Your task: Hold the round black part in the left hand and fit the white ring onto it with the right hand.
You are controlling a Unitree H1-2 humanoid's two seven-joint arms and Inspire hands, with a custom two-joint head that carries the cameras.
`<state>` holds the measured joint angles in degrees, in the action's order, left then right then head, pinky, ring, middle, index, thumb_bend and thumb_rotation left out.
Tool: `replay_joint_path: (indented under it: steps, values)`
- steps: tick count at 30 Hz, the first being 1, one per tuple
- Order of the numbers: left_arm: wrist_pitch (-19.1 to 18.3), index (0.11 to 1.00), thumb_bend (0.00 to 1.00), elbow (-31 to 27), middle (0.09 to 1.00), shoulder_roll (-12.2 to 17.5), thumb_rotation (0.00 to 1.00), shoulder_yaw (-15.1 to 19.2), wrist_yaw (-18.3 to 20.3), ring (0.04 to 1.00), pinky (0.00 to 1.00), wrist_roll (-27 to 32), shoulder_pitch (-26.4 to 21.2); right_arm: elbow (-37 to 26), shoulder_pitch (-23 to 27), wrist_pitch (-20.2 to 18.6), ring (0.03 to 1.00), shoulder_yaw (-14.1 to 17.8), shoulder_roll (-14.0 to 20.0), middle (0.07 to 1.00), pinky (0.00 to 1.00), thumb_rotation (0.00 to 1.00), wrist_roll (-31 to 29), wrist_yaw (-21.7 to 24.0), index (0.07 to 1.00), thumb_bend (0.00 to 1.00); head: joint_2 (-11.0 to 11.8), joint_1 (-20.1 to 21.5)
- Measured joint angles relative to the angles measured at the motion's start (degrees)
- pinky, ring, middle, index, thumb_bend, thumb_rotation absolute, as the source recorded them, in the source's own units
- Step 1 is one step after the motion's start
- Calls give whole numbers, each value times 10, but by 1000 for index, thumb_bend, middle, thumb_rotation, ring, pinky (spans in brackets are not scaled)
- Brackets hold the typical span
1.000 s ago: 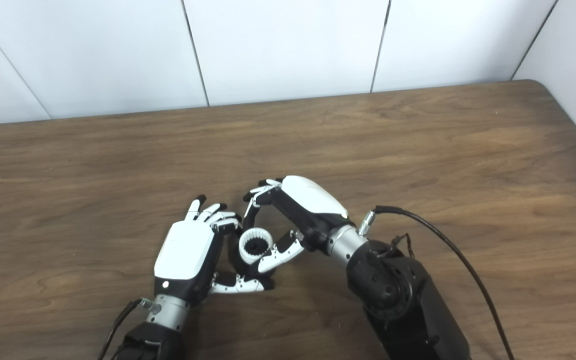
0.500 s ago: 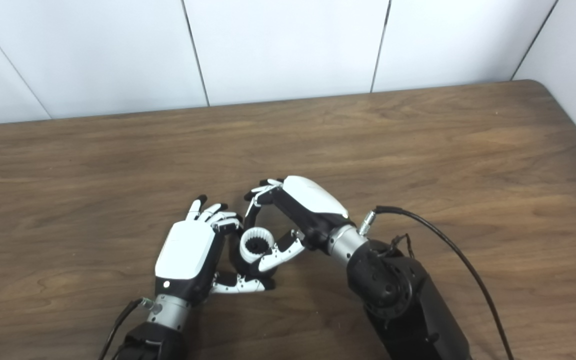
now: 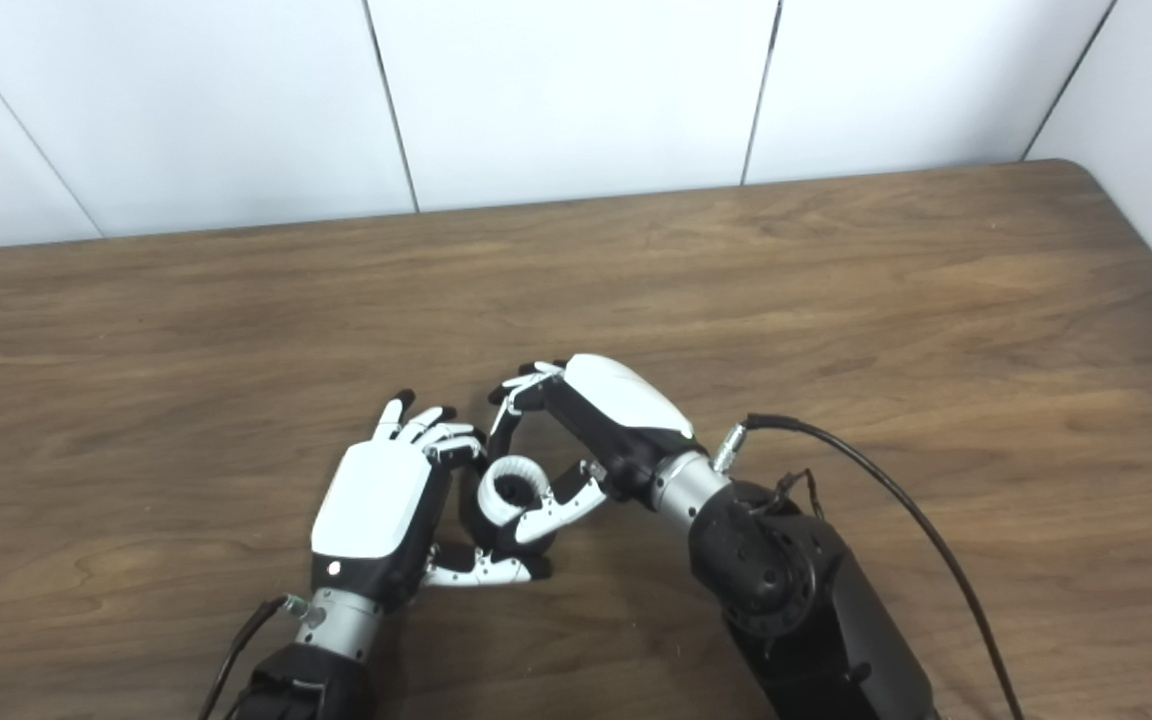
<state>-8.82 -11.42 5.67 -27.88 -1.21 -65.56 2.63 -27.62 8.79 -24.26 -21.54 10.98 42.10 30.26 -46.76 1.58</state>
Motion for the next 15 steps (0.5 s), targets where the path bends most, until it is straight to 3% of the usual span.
replay_joint_path:
  steps: [15]
  values:
    - [-3, 483, 524, 0, 751, -4, 53, -2, 1, 876, 1000, 0, 0, 4, 0, 0, 947, -6, 1, 826, 1000, 129, -1, 0, 486, 520, 0, 0]
